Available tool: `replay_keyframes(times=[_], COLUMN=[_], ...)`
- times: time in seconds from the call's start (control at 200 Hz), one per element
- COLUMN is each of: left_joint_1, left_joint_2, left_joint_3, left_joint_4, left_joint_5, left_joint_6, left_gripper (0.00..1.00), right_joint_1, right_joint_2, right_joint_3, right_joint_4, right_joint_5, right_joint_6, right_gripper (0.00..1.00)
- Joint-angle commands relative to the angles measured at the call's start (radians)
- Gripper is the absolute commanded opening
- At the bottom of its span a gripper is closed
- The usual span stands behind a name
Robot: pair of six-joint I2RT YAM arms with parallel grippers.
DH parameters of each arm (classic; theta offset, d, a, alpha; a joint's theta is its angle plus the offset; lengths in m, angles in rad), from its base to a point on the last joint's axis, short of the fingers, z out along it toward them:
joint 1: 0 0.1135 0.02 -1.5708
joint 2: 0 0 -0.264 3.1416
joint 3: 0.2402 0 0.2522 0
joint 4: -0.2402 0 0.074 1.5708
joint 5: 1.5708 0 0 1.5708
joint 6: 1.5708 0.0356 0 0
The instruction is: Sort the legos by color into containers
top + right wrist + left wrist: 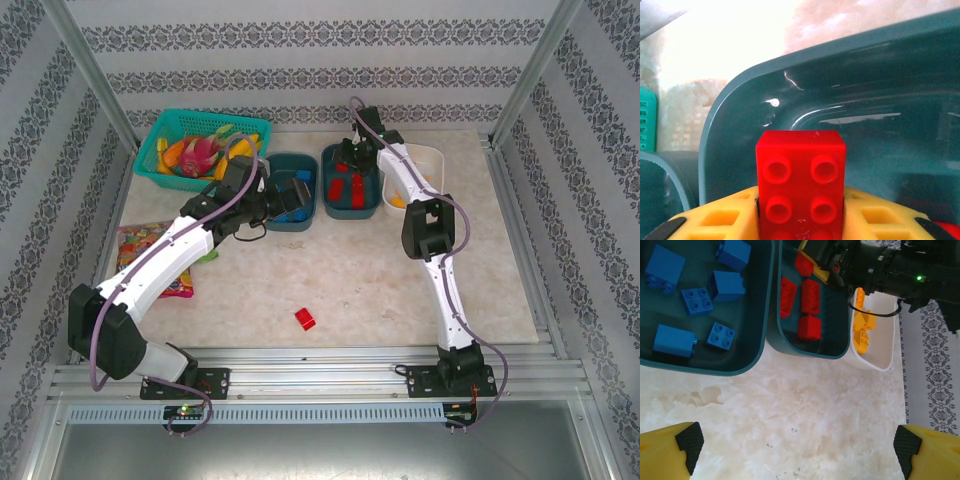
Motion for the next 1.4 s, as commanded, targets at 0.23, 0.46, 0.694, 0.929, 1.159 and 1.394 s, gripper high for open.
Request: replay_keyframes(times=[0.23, 0.46, 0.694, 0.929, 1.159, 1.394], left_joint_1=[0.017, 0.016, 0.016, 0.015, 0.015, 0.015], left_joint_2=[-0.041, -0.172, -0.386, -0.593, -0.806, -0.922], left_joint_3=[0.016, -0.052, -0.199, -0.291, -0.370, -0.409], left_joint_4=[0.019, -0.065, -0.229, -0.400, -0.573, -0.635], left_joint_5=[0.011, -0.006, 0.005, 0.148, 0.268, 0.271], left_joint_6=[0.019, 0.024, 0.070, 0.111, 0.076, 0.030], left_gripper=[1.00, 1.00, 1.00, 1.00, 1.00, 1.00], right_joint_1=[-0.005, 0.060, 0.251, 0.541, 0.806, 0.941], right_joint_2=[-0.118, -0.463, -0.857, -1.136, -1.182, -1.009], right_joint_3=[-0.035, -0.427, -1.051, -1.436, -1.577, -1.507], right_joint_4=[0.040, 0.129, 0.297, 0.259, 0.207, 0.172], right_joint_5=[-0.064, 0.009, 0.097, 0.240, 0.334, 0.391], right_joint_6=[0.013, -0.092, -0.179, -0.227, -0.166, -0.147], right_gripper=[0.59, 0.57, 0.61, 0.70, 0.75, 0.77])
